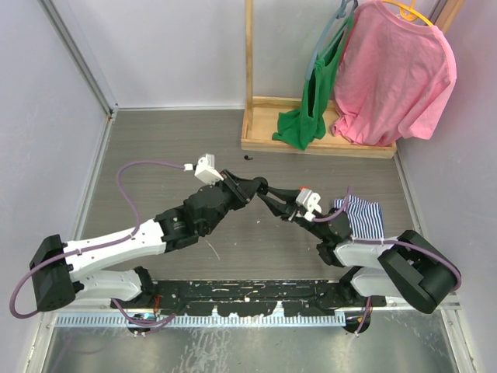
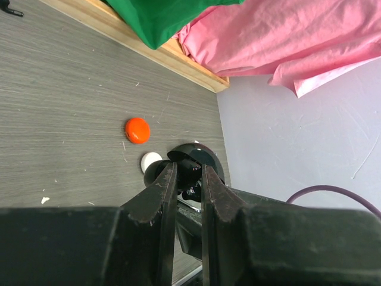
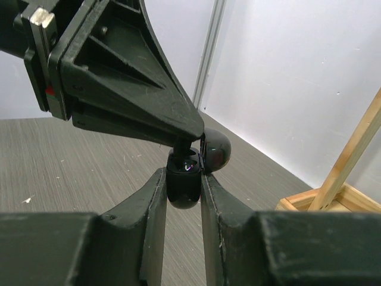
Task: Insert the wireless bluetooth earbuds into the charging case
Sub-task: Place the earbud in the charging case, then adjust the charging case.
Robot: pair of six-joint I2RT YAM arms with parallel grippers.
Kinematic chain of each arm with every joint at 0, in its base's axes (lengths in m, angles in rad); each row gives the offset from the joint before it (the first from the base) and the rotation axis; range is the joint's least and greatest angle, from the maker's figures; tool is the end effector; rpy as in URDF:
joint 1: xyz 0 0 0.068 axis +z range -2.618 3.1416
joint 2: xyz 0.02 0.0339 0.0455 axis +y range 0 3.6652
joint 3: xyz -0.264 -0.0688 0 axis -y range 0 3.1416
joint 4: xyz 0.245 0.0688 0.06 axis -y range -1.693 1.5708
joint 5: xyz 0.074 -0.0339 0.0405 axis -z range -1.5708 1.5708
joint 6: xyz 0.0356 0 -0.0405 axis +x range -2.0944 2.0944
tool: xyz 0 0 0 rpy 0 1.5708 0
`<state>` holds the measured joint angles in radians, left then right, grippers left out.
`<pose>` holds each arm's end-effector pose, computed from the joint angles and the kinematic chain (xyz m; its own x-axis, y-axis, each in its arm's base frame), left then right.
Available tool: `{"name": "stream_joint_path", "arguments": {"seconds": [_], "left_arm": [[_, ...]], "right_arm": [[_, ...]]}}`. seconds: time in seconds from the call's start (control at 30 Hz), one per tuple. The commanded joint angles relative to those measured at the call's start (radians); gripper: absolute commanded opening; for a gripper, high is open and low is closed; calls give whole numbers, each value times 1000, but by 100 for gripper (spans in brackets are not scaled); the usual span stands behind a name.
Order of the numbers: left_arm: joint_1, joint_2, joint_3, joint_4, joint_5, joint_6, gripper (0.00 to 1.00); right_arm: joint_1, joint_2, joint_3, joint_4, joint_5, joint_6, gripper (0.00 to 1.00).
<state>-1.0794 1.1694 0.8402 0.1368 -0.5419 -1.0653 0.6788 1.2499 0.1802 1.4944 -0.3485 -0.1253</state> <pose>0.1439 -0.2300 0.3141 -0.4956 -0.6626 -0.5616 0.1712 0.5594 -0.8110 0.1519 0.1381 0.2222 0.4222 0.1897 -0.8864 -0.7857 0.5643 -0.2535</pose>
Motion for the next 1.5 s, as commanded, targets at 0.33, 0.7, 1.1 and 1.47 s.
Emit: {"name": "stream_joint_path", "arguments": {"seconds": [0.33, 0.7, 1.1, 1.47], "left_arm": [[-18, -5, -10, 21, -55, -19, 33], [-19, -40, -15, -1, -57, -4, 50], [-16, -118, -69, 25, -32, 260, 66], [118, -115, -104, -15, 151, 450, 77]], "right_arm": [[3, -46, -3, 115, 35, -14, 1], [3, -52, -9, 114, 54, -18, 1], [2, -58, -9, 67, 82, 6, 1], [-12, -146, -21, -117, 116, -3, 1]]}}
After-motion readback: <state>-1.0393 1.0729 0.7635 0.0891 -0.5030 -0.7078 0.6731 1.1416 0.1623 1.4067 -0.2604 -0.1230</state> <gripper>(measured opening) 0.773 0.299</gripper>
